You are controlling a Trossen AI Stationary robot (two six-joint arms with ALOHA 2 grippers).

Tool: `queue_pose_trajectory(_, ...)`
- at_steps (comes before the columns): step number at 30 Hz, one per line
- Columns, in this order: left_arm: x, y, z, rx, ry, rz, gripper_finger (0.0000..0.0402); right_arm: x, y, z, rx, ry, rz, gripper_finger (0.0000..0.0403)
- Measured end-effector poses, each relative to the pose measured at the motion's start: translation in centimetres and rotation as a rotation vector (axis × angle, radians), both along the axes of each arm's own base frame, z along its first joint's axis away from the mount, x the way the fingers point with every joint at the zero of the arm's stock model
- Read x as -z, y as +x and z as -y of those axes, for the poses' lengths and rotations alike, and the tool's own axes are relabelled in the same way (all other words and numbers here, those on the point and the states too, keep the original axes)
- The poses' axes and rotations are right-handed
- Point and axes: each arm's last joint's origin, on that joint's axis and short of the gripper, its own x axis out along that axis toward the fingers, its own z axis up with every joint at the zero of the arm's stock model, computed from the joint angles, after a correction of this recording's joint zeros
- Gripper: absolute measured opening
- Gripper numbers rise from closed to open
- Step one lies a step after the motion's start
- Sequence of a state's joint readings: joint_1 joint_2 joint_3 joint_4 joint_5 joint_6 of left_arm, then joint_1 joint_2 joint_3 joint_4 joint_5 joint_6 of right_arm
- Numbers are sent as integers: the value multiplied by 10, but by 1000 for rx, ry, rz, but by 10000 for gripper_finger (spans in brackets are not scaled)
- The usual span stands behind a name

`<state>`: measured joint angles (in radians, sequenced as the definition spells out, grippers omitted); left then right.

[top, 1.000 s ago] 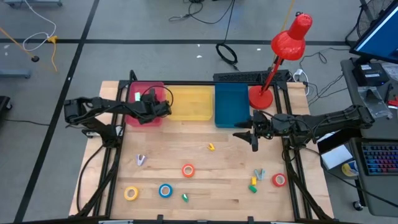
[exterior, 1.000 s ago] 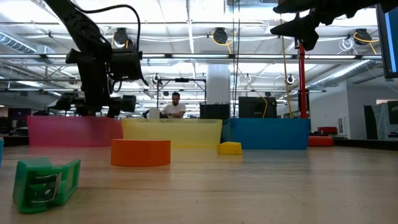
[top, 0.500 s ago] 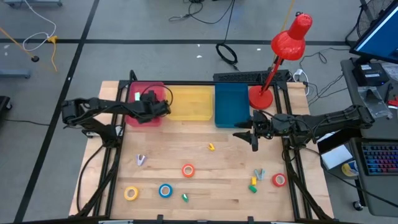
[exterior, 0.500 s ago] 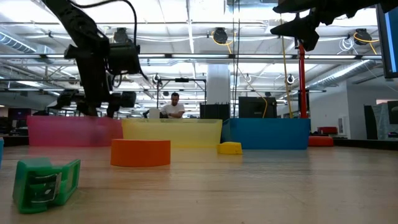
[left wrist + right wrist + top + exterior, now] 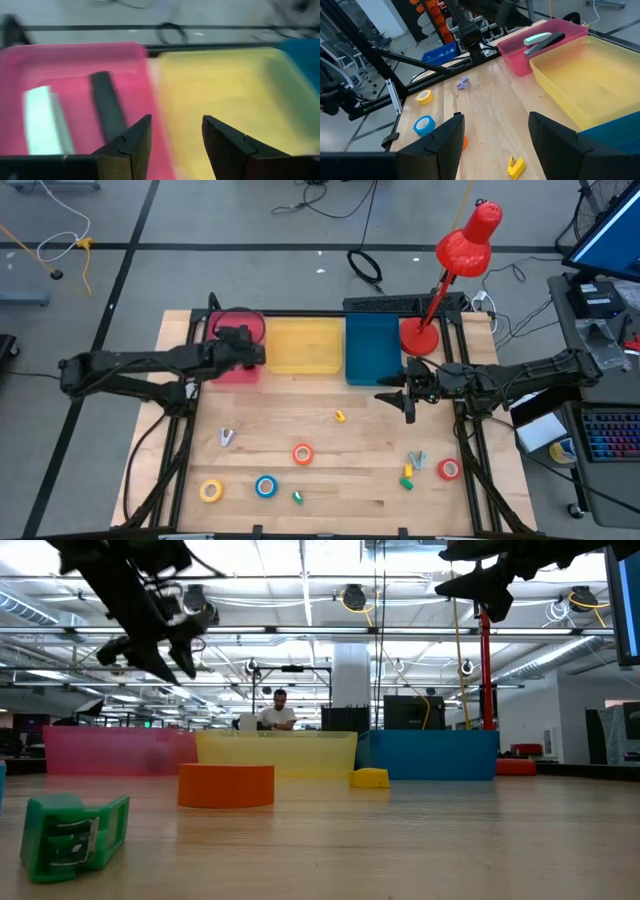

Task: Pick and place Stapler, Stapler remover, tape
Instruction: Put the yellow tape into the blue bin

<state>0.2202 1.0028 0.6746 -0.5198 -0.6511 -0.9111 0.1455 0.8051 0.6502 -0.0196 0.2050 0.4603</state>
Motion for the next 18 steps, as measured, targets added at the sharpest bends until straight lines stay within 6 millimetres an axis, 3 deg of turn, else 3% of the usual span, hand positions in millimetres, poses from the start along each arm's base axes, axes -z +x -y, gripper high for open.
queue_pose_trajectory(9, -20, -8, 54, 491, -155, 130, 172, 0, 0, 0, -1, -1, 0, 212)
queue_pose_trajectory(18, -14, -7, 100, 628, -379, 181, 172, 1, 0, 0, -1, -4, -11, 212)
